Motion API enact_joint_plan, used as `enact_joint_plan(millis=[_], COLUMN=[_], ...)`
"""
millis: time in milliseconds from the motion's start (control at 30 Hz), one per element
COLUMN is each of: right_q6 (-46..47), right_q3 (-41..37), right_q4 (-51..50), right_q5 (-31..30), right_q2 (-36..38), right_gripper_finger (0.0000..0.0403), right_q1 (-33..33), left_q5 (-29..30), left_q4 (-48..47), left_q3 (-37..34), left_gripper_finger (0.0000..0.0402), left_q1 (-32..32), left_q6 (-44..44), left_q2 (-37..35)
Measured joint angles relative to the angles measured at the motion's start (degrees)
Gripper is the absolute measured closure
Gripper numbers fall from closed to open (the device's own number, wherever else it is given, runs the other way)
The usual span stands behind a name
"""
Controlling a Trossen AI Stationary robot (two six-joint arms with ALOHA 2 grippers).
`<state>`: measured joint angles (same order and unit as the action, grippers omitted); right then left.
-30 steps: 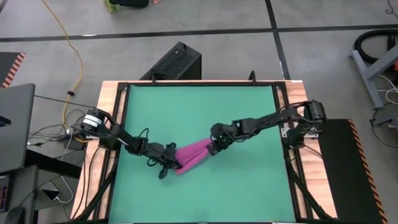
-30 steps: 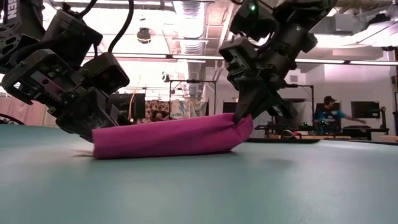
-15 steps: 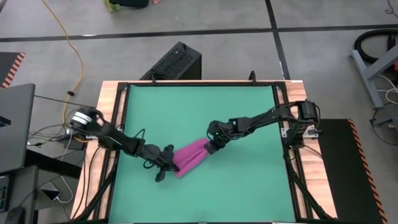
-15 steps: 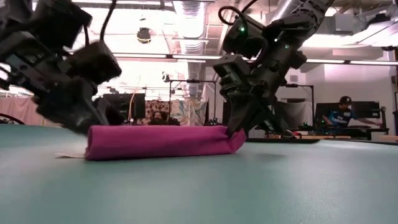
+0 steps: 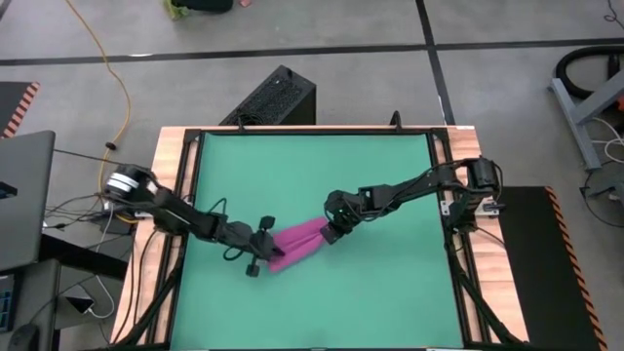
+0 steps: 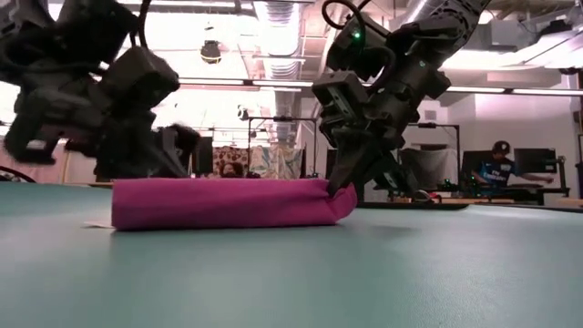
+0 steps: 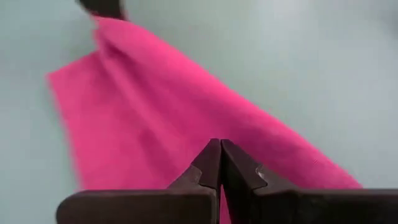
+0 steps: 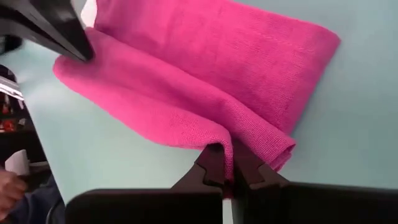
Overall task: Roll towel into tight, uniform cylinder
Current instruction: Roll the pink towel
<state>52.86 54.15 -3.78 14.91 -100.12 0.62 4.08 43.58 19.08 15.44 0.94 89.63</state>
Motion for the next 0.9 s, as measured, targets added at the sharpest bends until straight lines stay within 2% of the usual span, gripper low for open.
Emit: enact_joint_plan(millis=[167,267,433,567,700,900], right_q6=[-0.62,-1.82,-3.74,-3.88,-4.76,-4.92], right_q3=[0.67,2.23,5.14,5.16,5.25,5.35], right_q4=[-0.86,-0.55,-5.06,-10.54,-9.78,-5.40], right_q5=[1.83,3.11,4.69,4.88,6.98,9.51], right_q2=[0.02,0.02,0.03,-0.68,-2.47,-6.04], right_gripper_finger=[0.0390,0.0390,0.0390,0.0390,0.0390,0.0390], right_q1=[0.26,0.28,1.62,4.14,5.80,6.69], left_q5=[0.09,-2.17,-6.09,-11.79,-15.32,-15.82], left_q4=[2.68,3.92,3.70,3.16,3.35,3.29], left_q3=[1.43,1.88,1.94,1.96,1.94,2.05], left_gripper_finger=[0.0402,0.0402,0.0401,0.0402,0.0401,0.0402], left_q1=[-1.77,-2.57,-2.95,-2.92,-2.80,-2.74], left_q6=[-0.44,-2.45,-6.70,-11.45,-14.50,-15.42], left_q2=[8.91,11.92,12.50,12.54,12.58,12.60])
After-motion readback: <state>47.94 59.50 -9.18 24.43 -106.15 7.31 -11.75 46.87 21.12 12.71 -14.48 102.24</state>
